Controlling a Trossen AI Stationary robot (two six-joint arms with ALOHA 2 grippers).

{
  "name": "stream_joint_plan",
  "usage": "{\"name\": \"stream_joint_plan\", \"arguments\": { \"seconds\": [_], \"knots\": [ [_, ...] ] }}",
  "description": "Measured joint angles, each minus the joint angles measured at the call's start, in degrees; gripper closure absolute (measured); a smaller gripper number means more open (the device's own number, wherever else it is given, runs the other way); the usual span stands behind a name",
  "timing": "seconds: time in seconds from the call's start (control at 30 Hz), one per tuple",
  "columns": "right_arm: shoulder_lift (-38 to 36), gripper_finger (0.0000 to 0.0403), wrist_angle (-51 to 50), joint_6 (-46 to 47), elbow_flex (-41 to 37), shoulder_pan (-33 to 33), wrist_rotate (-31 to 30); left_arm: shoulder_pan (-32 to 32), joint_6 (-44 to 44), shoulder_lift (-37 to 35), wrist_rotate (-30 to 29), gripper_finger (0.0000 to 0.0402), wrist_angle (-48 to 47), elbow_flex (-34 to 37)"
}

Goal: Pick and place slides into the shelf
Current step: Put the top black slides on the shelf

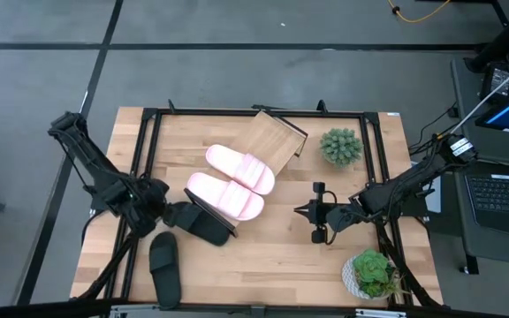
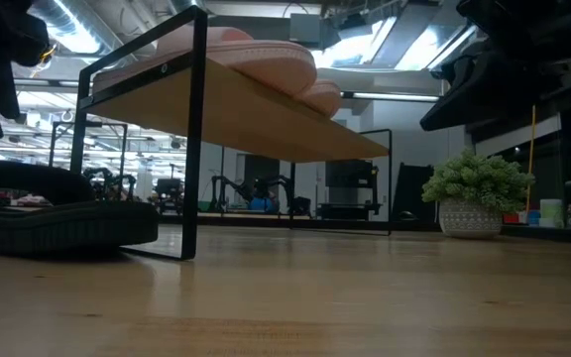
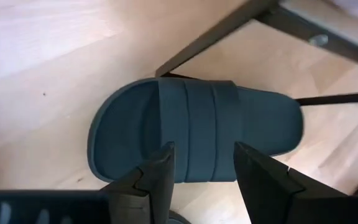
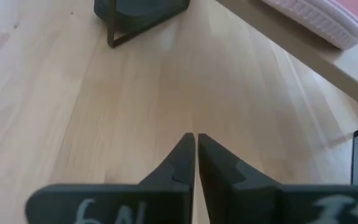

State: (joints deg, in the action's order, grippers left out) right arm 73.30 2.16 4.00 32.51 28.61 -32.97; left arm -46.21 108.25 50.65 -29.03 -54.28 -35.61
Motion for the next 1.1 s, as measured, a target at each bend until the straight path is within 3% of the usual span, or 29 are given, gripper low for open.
{"name": "stream_joint_plan", "arguments": {
  "seconds": [0.2, 0.8, 1.1],
  "knots": [
    [0.0, 0.0392, 0.7, -1.3, 0.0, 0.0, 0.0, 1.3, 2.7, -5.7, 1.4, 0.0248, 4.6, 4.5],
    [0.0, 0.0388, 1.4, -1.5, 0.0, -1.9, 0.1, 6.2, 3.7, -5.2, 8.2, 0.0248, 23.1, 16.7],
    [0.0, 0.0391, 1.4, -1.5, 0.0, -1.9, 0.1, 6.2, 3.2, -5.2, 9.4, 0.0248, 27.3, 17.5]
  ]
}}
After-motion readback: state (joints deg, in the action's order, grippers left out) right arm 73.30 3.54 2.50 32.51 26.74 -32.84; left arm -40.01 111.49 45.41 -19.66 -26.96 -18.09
